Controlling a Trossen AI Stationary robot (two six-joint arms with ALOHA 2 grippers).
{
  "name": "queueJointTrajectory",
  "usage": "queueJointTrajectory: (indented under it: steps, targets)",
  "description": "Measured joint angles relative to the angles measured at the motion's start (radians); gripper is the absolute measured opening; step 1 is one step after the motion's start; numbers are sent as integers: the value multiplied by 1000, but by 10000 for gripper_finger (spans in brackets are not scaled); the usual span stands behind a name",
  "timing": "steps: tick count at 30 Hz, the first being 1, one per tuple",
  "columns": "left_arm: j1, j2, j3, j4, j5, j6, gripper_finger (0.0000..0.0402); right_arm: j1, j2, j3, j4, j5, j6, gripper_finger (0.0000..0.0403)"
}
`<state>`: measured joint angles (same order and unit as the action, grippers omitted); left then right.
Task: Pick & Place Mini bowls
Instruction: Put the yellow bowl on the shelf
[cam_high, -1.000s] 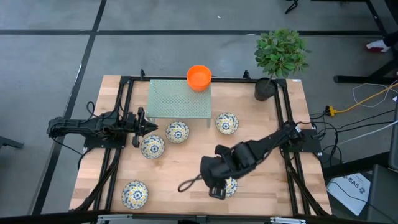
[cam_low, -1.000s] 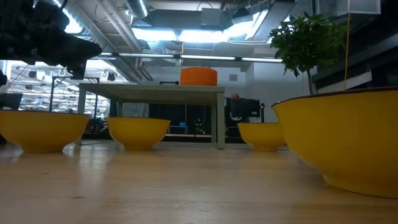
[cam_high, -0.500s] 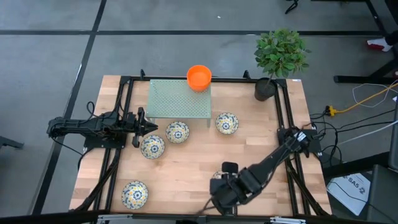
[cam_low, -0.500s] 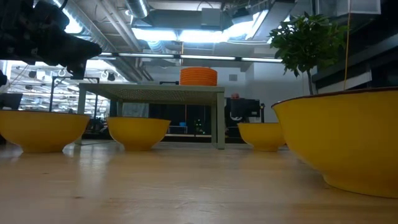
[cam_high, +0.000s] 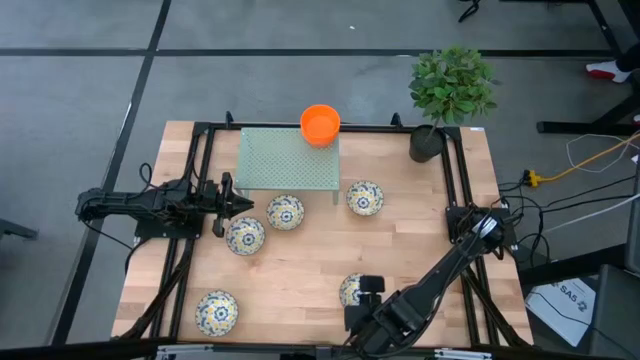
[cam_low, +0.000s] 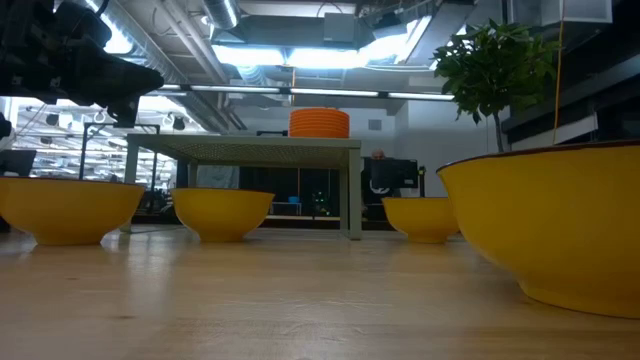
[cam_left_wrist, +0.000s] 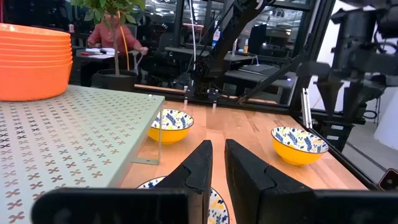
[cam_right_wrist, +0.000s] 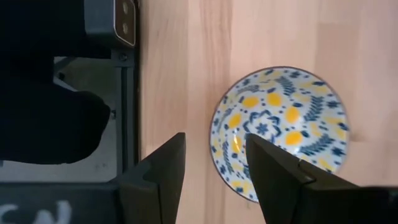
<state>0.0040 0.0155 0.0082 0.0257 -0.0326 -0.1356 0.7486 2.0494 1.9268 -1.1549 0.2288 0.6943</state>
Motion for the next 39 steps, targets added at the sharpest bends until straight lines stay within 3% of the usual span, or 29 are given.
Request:
queueJointTrajectory:
  steps: [20,39]
  targets:
    - [0,0,0,0,0,0,38,-2,-1,-261,223,-11,47,168]
    - [0,0,0,0,0,0,38,-15,44,-282,267,36,20,168]
